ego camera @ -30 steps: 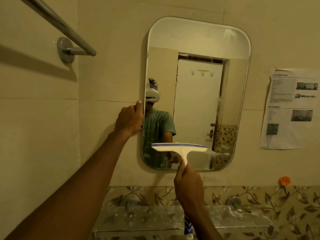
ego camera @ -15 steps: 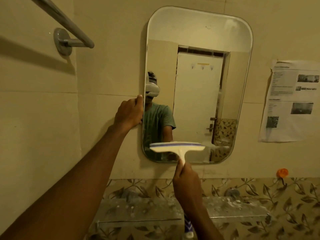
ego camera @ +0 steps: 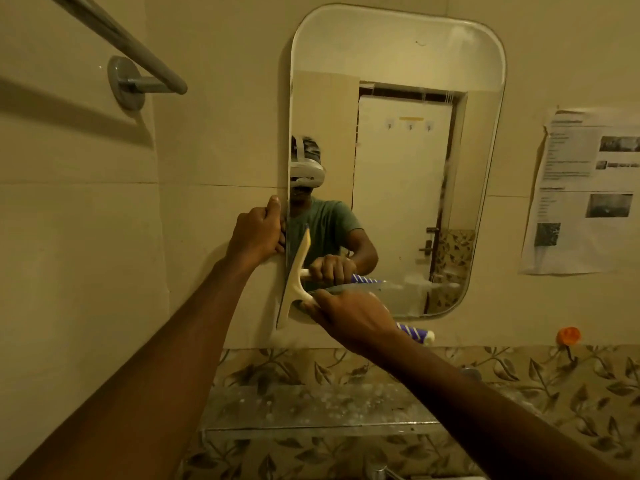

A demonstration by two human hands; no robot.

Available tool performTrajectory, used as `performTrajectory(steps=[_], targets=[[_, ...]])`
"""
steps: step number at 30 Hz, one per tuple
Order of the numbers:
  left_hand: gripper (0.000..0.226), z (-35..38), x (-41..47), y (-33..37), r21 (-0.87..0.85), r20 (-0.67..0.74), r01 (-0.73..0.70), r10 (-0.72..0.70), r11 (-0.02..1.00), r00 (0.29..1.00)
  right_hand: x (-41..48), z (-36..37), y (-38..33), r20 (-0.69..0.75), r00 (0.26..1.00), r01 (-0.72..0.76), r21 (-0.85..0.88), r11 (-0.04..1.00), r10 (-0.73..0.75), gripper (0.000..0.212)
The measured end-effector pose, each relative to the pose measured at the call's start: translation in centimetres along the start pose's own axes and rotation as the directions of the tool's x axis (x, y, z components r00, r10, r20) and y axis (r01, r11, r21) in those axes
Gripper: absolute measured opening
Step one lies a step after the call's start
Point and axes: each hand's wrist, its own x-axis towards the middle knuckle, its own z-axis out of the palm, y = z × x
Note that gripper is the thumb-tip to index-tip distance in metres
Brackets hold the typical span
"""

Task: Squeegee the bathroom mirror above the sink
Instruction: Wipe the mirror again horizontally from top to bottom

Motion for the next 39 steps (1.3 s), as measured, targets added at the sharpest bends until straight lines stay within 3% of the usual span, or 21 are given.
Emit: performTrajectory(steps=[8,15,20,24,28,30,34,39], targets=[[0.057,0.8,-0.6,0.3,0.086,-0.069,-0.003,0.009,0.996,0.998,1.7,-0.8,1.5,0.163,0.987,0.006,-0.023,1.0,-0.002,0.069],[0.051,0.9,-0.8,0.1,0.039,-0.073,0.033,-0.03,0.999,0.997,-0.5,-1.6,7.3,0.174,0.983,0.079,-0.096,0.992,-0.061,0.083],[0.047,1.2,-1.2,0.2,0.017,-0.106,0.039,-0.037,0.999,0.994,-4.7,-1.7,11.1,0.114,0.993,-0.007,-0.122,0.993,0.021,0.076],[0.05,1.6,-1.7,-0.2,-0.006,-0.151,0.077,-0.077,0.997,0.986,-3.0,-1.0,7.5,0.11,0.994,0.012,-0.022,1.0,-0.01,0.067],[0.051,2.4,-2.2,-0.7,0.021,-0.21,0.103,-0.097,0.994,0.973,-0.4,0.4,4.3,0.105,0.993,0.06,-0.082,0.995,-0.051,0.068],[0.05,2.8,-2.2,-0.7,0.037,-0.243,0.108,-0.096,0.993,0.965,-0.8,0.9,5.4,0.06,0.998,0.041,-0.114,0.993,-0.034,0.066],[0.045,3.3,-2.3,-0.7,0.05,-0.291,0.11,-0.091,0.993,0.953,-4.8,1.6,11.6,0.143,0.984,-0.098,-0.057,0.994,0.105,0.066],[0.044,3.6,-2.3,-0.8,0.052,-0.328,0.116,-0.093,0.992,0.94,-9.6,1.3,15.2,0.127,0.972,-0.17,-0.205,0.964,0.199,0.057]])
